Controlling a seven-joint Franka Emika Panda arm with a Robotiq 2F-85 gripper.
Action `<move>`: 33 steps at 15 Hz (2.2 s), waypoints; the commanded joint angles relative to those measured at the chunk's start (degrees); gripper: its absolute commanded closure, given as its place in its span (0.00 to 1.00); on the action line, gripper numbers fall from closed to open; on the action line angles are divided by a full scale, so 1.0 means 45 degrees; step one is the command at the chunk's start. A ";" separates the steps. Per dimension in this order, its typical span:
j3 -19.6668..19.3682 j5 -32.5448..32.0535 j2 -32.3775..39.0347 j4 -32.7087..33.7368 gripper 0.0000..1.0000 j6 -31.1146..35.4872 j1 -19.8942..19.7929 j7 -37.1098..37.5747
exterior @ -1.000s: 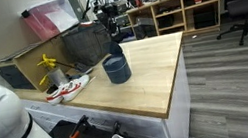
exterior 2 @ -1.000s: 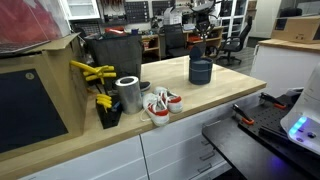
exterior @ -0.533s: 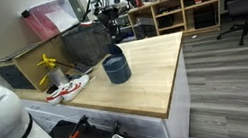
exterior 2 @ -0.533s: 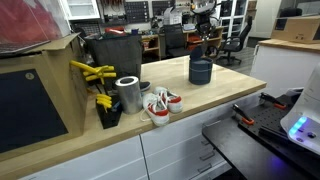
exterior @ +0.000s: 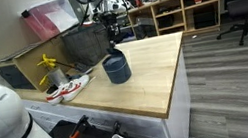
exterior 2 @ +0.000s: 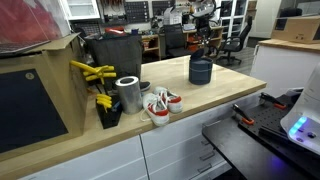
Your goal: Close the dark grey container.
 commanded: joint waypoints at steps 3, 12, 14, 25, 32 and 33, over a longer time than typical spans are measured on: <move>-0.0010 -0.0369 -0.0715 -0.1109 1.00 0.0532 0.0048 -0.0267; 0.0033 -0.1039 -0.1640 -0.3062 1.00 0.1939 0.0071 -0.0830; 0.0081 -0.1003 -0.1756 -0.3507 1.00 0.2451 0.0145 -0.0659; 0.0444 -0.1060 -0.1422 -0.4052 1.00 0.4399 0.0842 0.0442; 0.0238 -0.1707 -0.1464 -0.4259 1.00 0.4495 0.0762 0.0366; 0.0222 -0.1801 -0.1488 -0.4303 1.00 0.4492 0.0752 0.0362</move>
